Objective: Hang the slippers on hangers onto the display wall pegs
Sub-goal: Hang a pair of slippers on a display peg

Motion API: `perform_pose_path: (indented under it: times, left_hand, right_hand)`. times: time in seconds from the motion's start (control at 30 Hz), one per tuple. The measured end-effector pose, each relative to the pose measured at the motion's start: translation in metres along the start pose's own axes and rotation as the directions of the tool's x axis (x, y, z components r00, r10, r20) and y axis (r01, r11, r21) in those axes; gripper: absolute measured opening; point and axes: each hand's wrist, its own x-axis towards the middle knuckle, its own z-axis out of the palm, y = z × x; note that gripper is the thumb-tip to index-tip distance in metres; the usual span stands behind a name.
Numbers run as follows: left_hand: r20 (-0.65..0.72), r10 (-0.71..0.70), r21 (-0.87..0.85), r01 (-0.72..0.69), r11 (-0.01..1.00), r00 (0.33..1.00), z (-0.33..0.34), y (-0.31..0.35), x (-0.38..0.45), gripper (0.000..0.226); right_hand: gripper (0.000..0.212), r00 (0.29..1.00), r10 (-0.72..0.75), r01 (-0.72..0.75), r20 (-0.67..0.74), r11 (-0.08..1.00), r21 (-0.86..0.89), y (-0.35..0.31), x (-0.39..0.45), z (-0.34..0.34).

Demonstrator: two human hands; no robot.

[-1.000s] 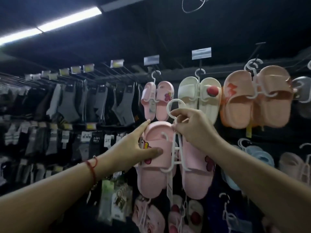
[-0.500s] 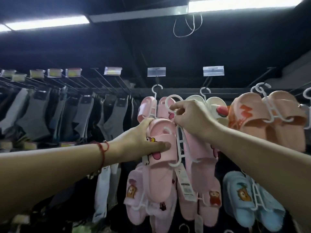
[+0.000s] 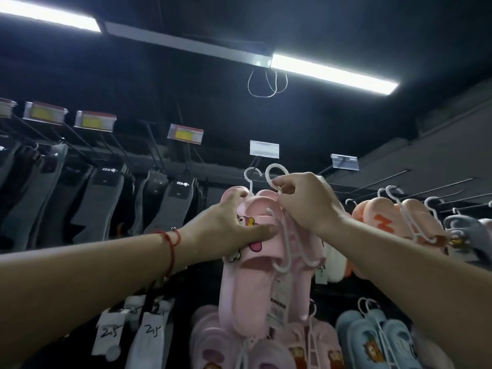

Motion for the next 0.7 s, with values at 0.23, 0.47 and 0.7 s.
perform_pose_path:
  times: [0.23,0.47,0.7]
  left_hand:
    - [0.003,-0.056,-0.017,0.056,0.998,0.998,0.01,-0.025,0.003,0.085]
    - [-0.05,0.002,-0.088,-0.006,0.996,0.999,0.002,-0.077,0.072,0.073]
    - [-0.09,0.081,-0.047,-0.085,0.995,0.993,-0.004,-0.114,0.146,0.082]
  right_hand:
    - [0.028,0.996,-0.027,0.043,0.088,0.982,-0.183,-0.013,0.011,0.029]
    - [0.024,1.0,0.0,0.005,0.019,0.97,-0.243,-0.01,0.061,0.079]
    - [0.041,0.994,-0.061,0.02,-0.089,0.914,-0.405,-0.008,0.115,0.122]
